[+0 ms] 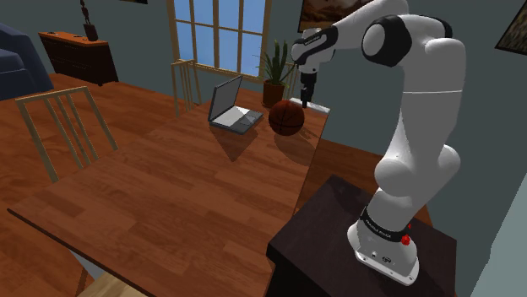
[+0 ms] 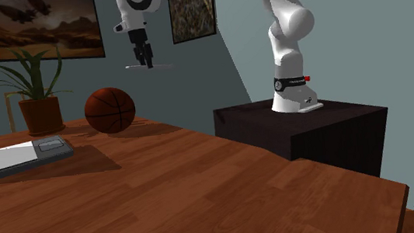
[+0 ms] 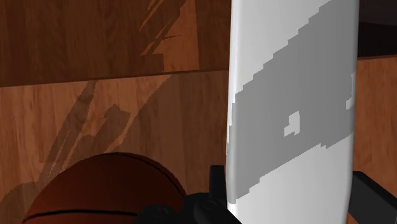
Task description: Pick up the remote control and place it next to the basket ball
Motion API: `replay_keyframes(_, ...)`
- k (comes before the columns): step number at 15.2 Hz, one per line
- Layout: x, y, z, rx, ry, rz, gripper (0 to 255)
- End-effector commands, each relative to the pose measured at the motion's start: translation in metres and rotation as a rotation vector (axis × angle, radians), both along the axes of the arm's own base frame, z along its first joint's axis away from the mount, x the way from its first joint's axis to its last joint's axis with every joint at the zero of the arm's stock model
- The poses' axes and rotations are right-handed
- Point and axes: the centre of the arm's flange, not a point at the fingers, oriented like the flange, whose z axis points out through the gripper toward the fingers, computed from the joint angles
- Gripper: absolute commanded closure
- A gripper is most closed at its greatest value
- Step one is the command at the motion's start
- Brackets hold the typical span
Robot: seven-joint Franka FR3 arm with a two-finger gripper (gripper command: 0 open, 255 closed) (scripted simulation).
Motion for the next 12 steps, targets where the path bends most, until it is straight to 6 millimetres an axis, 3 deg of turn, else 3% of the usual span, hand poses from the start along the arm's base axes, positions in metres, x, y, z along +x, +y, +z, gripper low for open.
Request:
replay_keyframes(1, -0.001, -0.026, 0.001, 0.000, 0.000, 0.002, 255)
replay_keyframes(4, 0.000, -0.066, 0.001, 0.000, 0.000, 0.002, 255)
replay_keyframes(5, 0.001, -0.089, 0.001, 0.000, 0.000, 0.002, 255)
replay_keyframes(12, 0.001, -0.089, -0.036, 0.000, 0.000, 0.002, 255)
